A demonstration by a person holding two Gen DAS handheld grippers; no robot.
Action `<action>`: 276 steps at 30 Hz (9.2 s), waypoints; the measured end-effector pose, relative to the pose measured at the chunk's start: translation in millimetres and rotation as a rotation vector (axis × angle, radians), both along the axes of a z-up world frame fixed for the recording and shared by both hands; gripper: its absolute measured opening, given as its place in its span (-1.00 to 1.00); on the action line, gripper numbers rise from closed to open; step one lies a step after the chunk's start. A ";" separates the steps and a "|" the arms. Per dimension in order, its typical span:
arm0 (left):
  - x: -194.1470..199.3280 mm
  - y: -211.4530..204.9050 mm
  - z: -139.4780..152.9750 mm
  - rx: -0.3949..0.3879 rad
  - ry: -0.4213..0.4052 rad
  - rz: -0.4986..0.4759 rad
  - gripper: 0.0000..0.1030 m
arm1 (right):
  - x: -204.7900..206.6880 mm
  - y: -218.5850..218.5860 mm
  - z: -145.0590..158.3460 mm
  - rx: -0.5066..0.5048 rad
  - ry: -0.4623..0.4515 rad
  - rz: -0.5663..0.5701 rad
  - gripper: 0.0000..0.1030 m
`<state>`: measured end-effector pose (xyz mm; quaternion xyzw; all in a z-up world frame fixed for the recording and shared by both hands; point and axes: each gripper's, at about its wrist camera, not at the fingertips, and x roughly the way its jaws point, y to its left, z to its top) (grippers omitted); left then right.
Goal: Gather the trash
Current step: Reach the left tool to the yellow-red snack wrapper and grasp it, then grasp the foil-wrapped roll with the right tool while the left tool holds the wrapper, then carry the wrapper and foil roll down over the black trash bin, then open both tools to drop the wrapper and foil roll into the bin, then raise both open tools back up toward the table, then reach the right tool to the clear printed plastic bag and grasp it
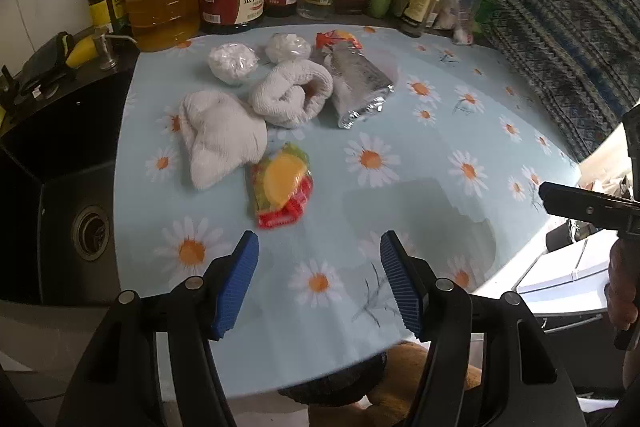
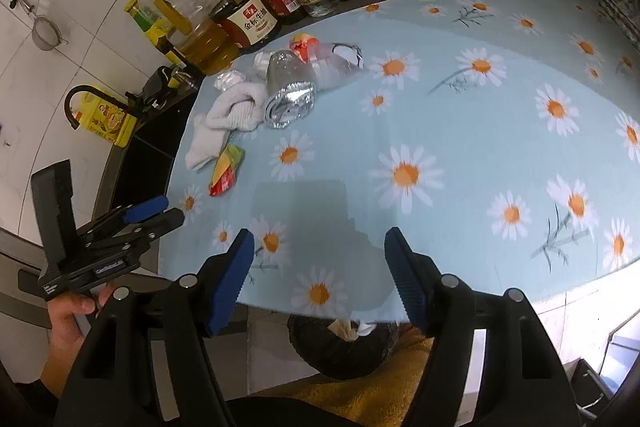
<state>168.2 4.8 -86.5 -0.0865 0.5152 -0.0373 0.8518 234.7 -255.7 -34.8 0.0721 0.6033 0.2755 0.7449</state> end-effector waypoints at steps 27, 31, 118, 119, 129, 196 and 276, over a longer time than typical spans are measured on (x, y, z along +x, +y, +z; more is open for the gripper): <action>89.6 6.7 -56.6 0.111 0.160 0.077 0.16 | 75.4 25.7 -29.1 0.009 0.010 0.138 0.40; 90.9 7.6 -60.2 0.103 0.169 0.085 -0.03 | 82.4 29.2 -29.6 0.022 0.011 0.148 0.40; -18.5 14.3 -18.3 -0.076 0.037 0.181 -0.08 | 73.1 122.7 -32.7 -0.047 -0.046 0.341 -0.14; -21.4 13.7 -17.6 -0.077 0.034 0.174 -0.08 | 66.5 119.4 -30.4 -0.045 -0.047 0.336 -0.14; -57.1 3.6 -14.1 -0.087 0.013 0.116 -0.08 | 8.7 98.0 -22.6 -0.036 -0.044 0.284 -0.13; -142.8 -20.8 -125.6 -0.189 0.283 0.044 0.12 | -153.0 48.6 -118.2 -0.139 0.281 0.161 0.26; 9.1 22.7 10.6 -0.029 0.055 0.372 0.45 | 193.7 104.9 -67.3 -0.054 0.047 0.240 0.90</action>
